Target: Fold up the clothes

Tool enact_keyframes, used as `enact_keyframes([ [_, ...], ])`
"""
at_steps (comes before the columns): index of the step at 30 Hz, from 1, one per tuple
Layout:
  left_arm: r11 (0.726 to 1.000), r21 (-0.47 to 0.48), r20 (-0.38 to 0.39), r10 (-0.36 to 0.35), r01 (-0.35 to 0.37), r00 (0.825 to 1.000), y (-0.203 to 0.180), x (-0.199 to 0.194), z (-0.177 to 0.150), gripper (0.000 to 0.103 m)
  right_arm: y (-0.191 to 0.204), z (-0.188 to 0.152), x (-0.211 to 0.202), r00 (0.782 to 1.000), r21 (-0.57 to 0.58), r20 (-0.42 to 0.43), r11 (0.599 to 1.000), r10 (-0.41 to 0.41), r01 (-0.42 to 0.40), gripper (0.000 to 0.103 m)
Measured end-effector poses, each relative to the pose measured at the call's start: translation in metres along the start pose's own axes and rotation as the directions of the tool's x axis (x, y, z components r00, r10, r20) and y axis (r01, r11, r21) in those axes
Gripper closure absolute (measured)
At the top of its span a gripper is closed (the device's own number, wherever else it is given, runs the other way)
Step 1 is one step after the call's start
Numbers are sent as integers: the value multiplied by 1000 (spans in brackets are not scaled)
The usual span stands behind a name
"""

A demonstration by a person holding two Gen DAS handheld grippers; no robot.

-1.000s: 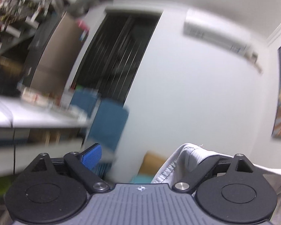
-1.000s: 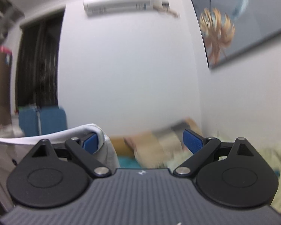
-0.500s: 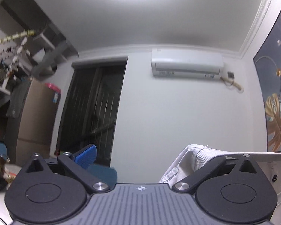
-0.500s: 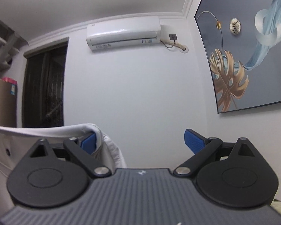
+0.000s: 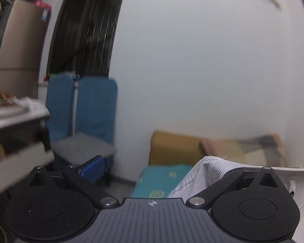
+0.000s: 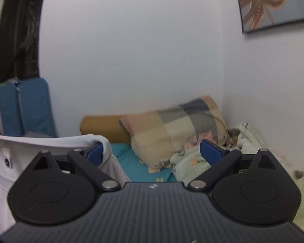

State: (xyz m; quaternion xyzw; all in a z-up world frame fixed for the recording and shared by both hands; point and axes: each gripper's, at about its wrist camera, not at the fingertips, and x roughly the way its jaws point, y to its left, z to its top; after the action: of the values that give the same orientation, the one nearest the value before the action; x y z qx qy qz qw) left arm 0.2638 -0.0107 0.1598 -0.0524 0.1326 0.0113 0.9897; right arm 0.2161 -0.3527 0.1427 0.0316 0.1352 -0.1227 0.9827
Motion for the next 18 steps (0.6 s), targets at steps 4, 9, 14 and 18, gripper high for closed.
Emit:
enact_keyframes([
  [4,999,6,-103,32,-31,994,-6,127,-98,0,9,-75,124,997,-12,-66,999,-35,34,4],
  [9,998,28,-277,61,-56,959,-4,252,-198,0,12,-168,245,974,-10,-224,999,-38,36,4],
  [14,995,100,-428,56,-15,902,-10,317,-271,1,4,-250,305,907,6,-421,1000,-10,14,4],
  [18,981,166,-565,13,98,825,-17,332,-292,1,-1,-271,323,862,18,-503,998,62,-61,4],
])
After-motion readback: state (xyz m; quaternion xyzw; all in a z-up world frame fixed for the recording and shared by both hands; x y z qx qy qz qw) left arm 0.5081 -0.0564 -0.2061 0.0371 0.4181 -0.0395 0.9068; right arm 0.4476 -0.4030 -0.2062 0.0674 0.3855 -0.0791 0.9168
